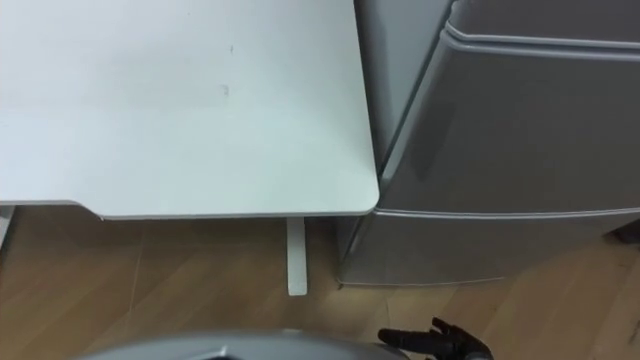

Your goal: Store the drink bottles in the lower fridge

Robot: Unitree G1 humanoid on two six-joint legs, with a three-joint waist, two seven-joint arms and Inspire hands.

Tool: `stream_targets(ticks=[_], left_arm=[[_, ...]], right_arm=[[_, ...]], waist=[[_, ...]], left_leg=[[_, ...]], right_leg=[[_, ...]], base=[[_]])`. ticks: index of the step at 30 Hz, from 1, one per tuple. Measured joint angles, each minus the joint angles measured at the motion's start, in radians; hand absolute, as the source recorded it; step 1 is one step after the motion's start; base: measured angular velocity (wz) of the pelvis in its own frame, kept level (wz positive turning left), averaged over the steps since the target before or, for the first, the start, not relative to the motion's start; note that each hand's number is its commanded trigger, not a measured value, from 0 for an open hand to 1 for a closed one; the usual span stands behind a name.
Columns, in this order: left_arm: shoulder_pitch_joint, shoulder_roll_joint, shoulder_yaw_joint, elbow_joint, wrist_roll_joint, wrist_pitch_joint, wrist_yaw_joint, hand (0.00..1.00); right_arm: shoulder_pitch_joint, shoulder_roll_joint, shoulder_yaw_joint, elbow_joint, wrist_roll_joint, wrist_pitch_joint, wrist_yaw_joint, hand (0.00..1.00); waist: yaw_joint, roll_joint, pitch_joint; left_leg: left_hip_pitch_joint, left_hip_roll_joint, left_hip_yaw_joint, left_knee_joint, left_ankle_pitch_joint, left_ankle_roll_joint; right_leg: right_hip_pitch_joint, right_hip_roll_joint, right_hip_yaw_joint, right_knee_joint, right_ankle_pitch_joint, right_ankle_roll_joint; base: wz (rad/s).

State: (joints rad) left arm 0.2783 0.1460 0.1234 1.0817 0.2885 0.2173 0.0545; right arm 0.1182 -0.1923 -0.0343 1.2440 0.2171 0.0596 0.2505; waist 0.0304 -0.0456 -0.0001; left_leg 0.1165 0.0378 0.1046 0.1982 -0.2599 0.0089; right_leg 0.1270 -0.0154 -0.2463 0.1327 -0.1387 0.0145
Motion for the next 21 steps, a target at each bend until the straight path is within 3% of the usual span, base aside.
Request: stream_targets(ticks=[9, 14, 21], left_arm=[[-0.03, -0.013, 0.0, -0.001, 0.022, 0.037, -0.005, 0.0], [-0.031, -0.025, 0.002, -0.002, 0.032, 0.042, -0.008, 0.0], [-0.034, -0.024, -0.003, -0.003, 0.032, 0.046, -0.009, 0.0]], right_arm=[[-0.039, -0.005, 0.0, 0.001, -0.161, 0.007, -0.055, 0.0], [-0.039, -0.007, -0.01, 0.015, -0.165, 0.018, -0.104, 0.0], [-0.038, -0.008, -0.009, 0.055, -0.172, 0.05, -0.177, 0.0]], waist=[[-0.001, 0.013, -0.0056], [-0.001, 0.021, -0.001], [-0.005, 0.022, -0.0009]], left_leg=[[0.003, -0.006, 0.002, -0.002, 0.0, -0.001], [0.018, -0.01, 0.002, -0.013, 0.0, 0.0], [0.033, -0.013, 0.0, -0.018, -0.001, 0.0]], right_leg=[[-0.002, 0.0, 0.038, 0.0, -0.018, -0.004], [0.008, -0.002, 0.045, 0.002, -0.023, 0.0], [0.015, -0.003, 0.054, 0.002, -0.033, 0.001]], base=[[0.0], [0.0], [0.0]])
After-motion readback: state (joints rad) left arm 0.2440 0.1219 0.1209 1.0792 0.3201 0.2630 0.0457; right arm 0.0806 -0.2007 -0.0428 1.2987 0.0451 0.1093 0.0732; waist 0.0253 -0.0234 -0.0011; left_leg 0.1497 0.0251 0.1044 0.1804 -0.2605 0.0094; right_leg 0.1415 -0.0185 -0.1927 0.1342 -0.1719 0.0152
